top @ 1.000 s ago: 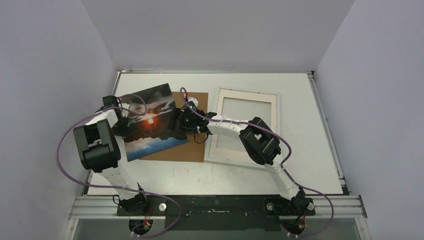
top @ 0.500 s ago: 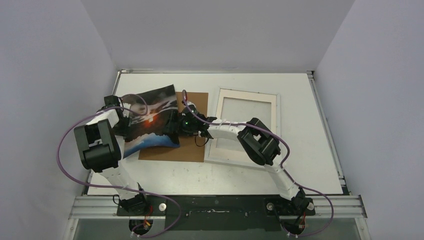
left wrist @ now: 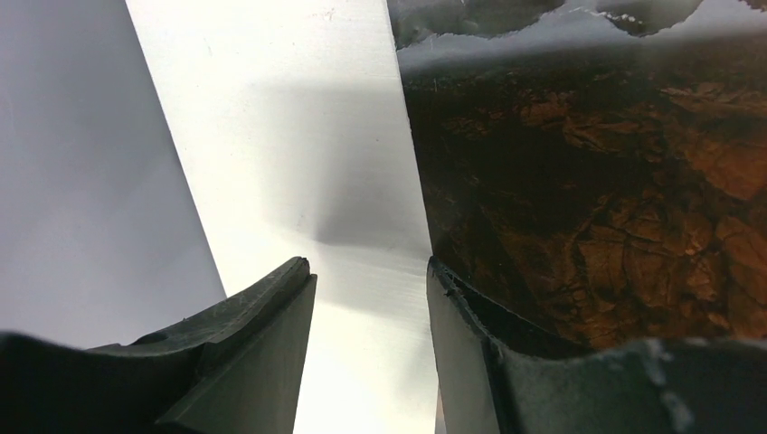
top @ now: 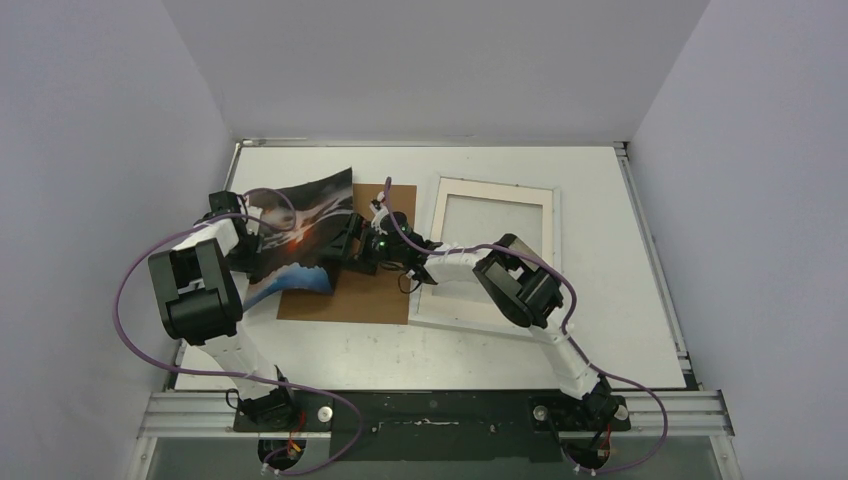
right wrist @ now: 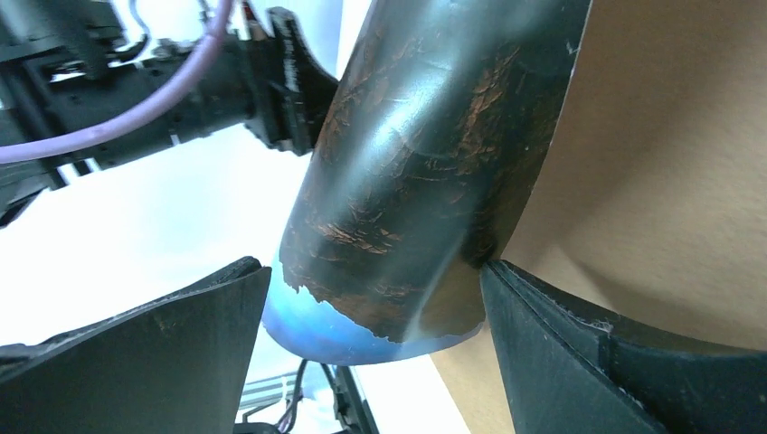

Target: Put the photo into the frame

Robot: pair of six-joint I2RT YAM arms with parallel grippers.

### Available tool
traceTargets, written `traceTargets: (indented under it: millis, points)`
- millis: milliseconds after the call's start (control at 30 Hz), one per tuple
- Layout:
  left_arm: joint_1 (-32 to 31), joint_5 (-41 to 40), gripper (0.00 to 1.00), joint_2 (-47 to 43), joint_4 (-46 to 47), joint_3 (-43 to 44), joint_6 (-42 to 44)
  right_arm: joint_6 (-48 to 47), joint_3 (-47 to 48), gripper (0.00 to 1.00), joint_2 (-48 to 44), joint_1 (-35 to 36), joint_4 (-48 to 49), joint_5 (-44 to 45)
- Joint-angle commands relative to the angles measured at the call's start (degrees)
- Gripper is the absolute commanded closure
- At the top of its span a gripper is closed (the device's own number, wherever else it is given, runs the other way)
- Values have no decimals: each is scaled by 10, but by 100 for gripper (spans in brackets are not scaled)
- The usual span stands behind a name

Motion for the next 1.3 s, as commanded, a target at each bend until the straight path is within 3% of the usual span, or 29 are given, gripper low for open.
traceTargets:
  millis: [0, 267, 567, 767, 1067, 1267]
  points:
    - [-9, 48, 52, 14, -28, -26, -9, 23, 3, 10, -23, 3, 121, -16]
    - [-9, 49, 53, 14, -30, -24, -7, 20, 34, 10, -7, 3, 166, -27]
    - [-9, 51, 53, 11, -38, -17, -7, 54, 122, 10, 58, 3, 278, -114]
    - [-9, 51, 53, 14, -40, -15, -7, -4, 114, 10, 35, 0, 217, -108]
    - [-9, 56, 53, 15, -42, -16, -10, -16, 121, 10, 34, -5, 241, -134]
    - [-8, 57, 53, 10, -45, -15, -8, -117, 184, 10, 35, -10, 134, -139]
